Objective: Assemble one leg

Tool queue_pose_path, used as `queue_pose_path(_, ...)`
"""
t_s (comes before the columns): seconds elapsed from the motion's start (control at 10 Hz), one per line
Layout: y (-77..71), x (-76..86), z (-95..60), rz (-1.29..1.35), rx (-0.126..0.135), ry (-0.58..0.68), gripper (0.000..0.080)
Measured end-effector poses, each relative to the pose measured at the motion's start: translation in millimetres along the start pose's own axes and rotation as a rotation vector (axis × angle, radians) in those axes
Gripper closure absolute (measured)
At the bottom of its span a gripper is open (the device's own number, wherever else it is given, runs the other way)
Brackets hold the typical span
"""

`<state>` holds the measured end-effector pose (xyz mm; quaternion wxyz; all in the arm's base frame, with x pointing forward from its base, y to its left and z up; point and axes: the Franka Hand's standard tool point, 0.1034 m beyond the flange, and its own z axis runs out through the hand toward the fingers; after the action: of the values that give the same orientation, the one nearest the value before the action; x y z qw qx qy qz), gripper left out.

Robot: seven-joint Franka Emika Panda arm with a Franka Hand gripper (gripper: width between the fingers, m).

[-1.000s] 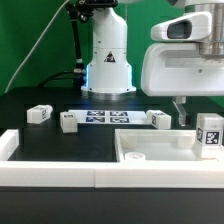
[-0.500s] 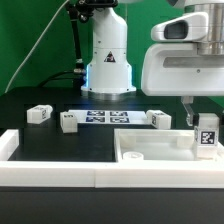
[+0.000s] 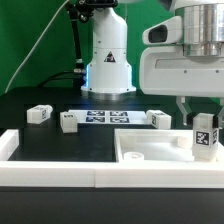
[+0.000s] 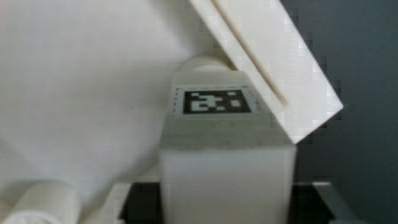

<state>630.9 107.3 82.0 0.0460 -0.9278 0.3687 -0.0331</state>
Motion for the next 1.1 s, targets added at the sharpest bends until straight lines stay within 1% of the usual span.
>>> queue_pose_path(0.1,1.0,-0.4,0.4,0.115,0.011,-0.005,0.0508)
queue_pose_path(0.2,1.8,-2.5,0.5,0.296,0.011,-0.011,0.0508)
queue_pose_path(0.3,1.6,-5.3,0.3,0.459,-0.002,-0.01,0.0507)
queue_pose_path(0.5,3.0,-5.1,0.5,0.607,-0.004,-0.015,0.0507)
queue_pose_path(0.6,4.5,-4.8,0.7,0.753,-0.006,-0.024,0.0507)
queue_pose_path(0.9,5.8,-4.5,0.9,0.877,-0.006,-0.037,0.0507)
queue_pose_path(1.0,6.0,-4.6,1.4,0.864,-0.006,-0.037,0.0407)
queue_pose_path(1.1,6.1,-4.7,1.7,0.813,-0.006,-0.037,0.0271)
